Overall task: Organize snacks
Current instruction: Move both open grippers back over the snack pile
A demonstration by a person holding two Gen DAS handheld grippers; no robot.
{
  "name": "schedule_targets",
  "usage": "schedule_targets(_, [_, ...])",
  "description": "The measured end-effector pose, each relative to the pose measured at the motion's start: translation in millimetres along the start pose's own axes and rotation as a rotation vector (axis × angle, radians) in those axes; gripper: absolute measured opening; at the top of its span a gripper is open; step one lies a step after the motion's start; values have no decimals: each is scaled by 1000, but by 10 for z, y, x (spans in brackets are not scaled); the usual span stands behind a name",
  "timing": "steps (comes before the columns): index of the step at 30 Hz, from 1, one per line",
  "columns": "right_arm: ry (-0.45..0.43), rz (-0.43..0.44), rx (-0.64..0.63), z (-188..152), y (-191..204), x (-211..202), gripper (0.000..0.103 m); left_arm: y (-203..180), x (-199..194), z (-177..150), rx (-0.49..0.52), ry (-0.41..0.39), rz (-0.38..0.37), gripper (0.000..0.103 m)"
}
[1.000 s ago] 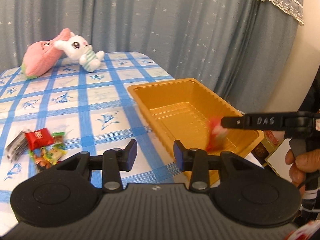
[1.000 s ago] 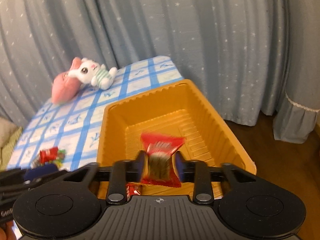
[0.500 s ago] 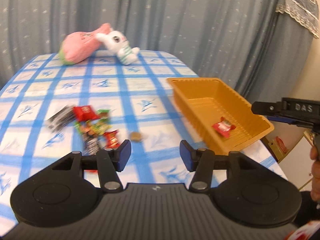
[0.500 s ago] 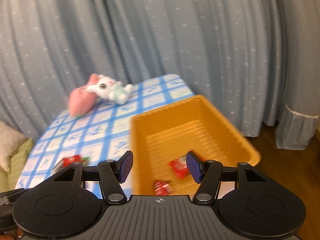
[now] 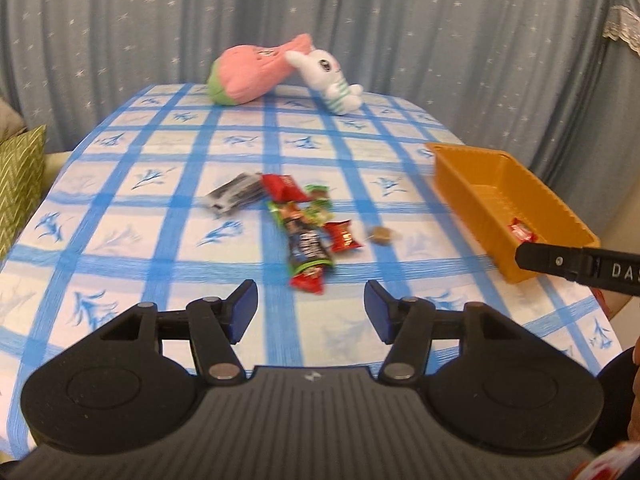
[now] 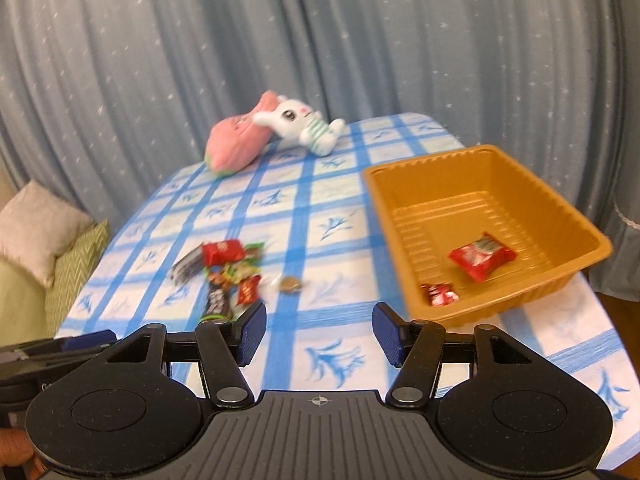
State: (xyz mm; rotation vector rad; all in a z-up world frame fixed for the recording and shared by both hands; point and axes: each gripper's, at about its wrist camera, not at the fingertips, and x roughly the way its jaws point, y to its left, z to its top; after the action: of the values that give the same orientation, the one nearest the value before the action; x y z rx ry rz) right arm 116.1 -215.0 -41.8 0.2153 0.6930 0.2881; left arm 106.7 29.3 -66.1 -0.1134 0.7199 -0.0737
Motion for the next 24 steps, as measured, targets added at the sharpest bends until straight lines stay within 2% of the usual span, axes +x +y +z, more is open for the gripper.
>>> schedule_targets(9, [29, 13, -53, -75, 138, 248, 59, 148, 93, -39, -26, 7, 20, 55])
schedule_targets(18, [59, 24, -67, -103, 130, 523, 59, 58, 440, -92, 28, 45, 0, 52])
schedule_targets(24, [78, 25, -76, -75, 96, 776, 59, 11, 782, -77, 64, 74, -17, 41])
